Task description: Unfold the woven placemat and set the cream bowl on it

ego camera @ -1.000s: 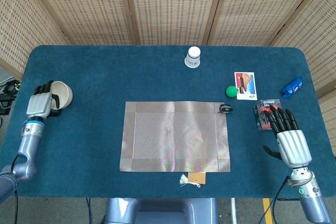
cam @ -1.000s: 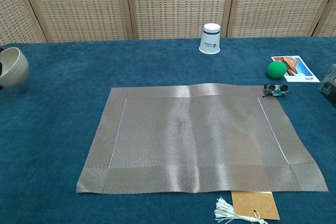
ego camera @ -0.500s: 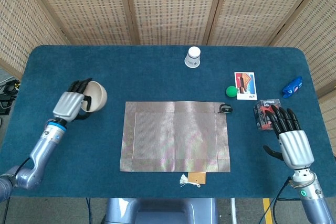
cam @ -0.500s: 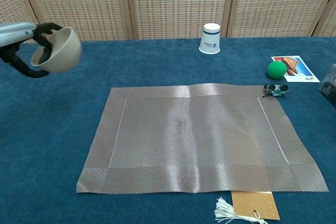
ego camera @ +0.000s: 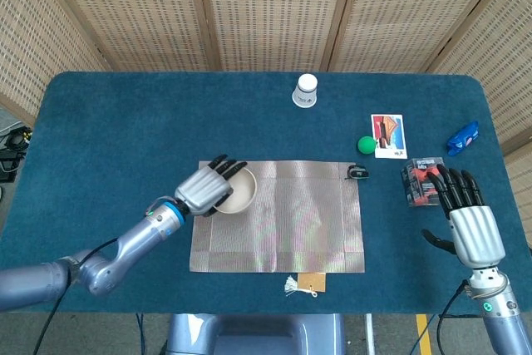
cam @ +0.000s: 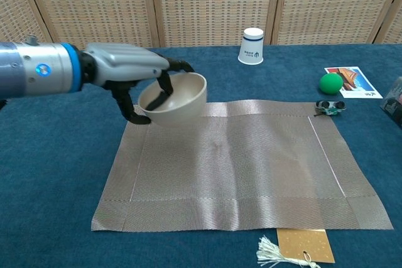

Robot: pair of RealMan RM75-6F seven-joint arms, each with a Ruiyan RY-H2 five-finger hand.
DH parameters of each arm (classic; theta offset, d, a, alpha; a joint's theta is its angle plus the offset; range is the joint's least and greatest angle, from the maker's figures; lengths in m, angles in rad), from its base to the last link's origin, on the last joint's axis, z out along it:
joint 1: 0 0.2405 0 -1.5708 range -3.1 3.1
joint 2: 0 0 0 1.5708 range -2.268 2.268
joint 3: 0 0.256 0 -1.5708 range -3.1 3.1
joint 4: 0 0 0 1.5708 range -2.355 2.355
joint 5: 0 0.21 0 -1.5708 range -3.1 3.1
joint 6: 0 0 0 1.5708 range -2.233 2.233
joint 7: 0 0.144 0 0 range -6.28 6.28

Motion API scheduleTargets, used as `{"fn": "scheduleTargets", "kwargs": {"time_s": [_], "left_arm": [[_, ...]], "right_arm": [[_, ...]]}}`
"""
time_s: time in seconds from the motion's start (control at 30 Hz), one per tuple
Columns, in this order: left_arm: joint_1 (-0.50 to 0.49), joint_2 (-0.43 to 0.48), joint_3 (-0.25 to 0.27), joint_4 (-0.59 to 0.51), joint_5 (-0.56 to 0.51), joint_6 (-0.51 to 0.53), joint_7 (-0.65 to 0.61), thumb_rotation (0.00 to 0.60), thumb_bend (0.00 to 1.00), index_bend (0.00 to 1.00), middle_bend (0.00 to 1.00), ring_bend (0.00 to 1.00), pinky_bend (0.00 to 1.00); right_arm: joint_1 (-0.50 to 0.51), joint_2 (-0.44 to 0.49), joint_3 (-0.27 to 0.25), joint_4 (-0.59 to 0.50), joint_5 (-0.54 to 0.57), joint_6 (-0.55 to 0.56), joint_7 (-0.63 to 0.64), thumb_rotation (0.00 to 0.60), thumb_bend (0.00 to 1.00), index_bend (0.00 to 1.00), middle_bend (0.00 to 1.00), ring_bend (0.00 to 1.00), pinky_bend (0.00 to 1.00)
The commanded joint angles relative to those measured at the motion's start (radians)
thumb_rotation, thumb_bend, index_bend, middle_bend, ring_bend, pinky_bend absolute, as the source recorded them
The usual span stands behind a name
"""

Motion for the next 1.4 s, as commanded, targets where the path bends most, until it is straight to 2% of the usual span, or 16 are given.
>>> {"fn": "scheduleTargets", "kwargs": {"time_s": [0.03,0.37,0.47,0.53,0.6,0.67,0.9,1.13,1.4], "left_arm": [[-0.088,-0.092,0.026,0.032,-0.109,-0.026,0.088,0.6,0.34,0.74,0.0,0.0,0.0],[-0.262,-0.224,0.075,0.111,-0.312,0.007,0.267,0.6,0.34,0.72,0.0,0.0,0.0],[-0.297,-0.237,0.095,0.112,-0.363,0.031,0.312,0.6,0.35,0.68,0.0,0.0,0.0],[-0.31,-0.243,0.102,0.11,-0.381,0.044,0.327,0.6,0.34,0.48,0.0,0.0,0.0],[-0.325,-0.248,0.111,0.106,-0.392,0.071,0.348,0.6,0.3,0.13,0.0,0.0,0.0],[-0.328,-0.248,0.111,0.097,-0.388,0.091,0.351,0.6,0.26,0.01,0.0,0.0,0.0],[-0.312,-0.193,0.11,0.026,-0.31,0.181,0.328,0.6,0.25,0.0,0.0,0.0,0.0],[-0.254,-0.046,0.116,-0.112,-0.225,0.304,0.301,0.6,0.25,0.0,0.0,0.0,0.0],[-0.073,0.145,0.128,-0.231,-0.089,0.545,0.161,0.6,0.24,0.0,0.0,0.0,0.0]], "right_arm": [[-0.002,0.005,0.006,0.002,0.006,0.0,0.012,0.6,0.0,0.02,0.0,0.0,0.0],[-0.004,0.015,0.019,0.008,0.024,-0.008,0.045,0.6,0.0,0.02,0.0,0.0,0.0],[-0.005,0.017,0.022,0.01,0.026,-0.009,0.052,0.6,0.0,0.02,0.0,0.0,0.0],[-0.005,0.018,0.024,0.01,0.028,-0.01,0.055,0.6,0.0,0.02,0.0,0.0,0.0],[-0.006,0.02,0.025,0.01,0.029,-0.009,0.06,0.6,0.0,0.02,0.0,0.0,0.0],[-0.008,0.022,0.027,0.009,0.029,-0.007,0.062,0.6,0.0,0.02,0.0,0.0,0.0],[-0.011,0.026,0.026,0.0,0.018,0.0,0.063,0.6,0.0,0.02,0.0,0.0,0.0],[-0.015,0.028,0.02,-0.015,-0.004,0.013,0.047,0.6,0.0,0.02,0.0,0.0,0.0],[-0.021,0.03,0.015,-0.026,-0.022,0.023,0.018,0.6,0.0,0.02,0.0,0.0,0.0]]}}
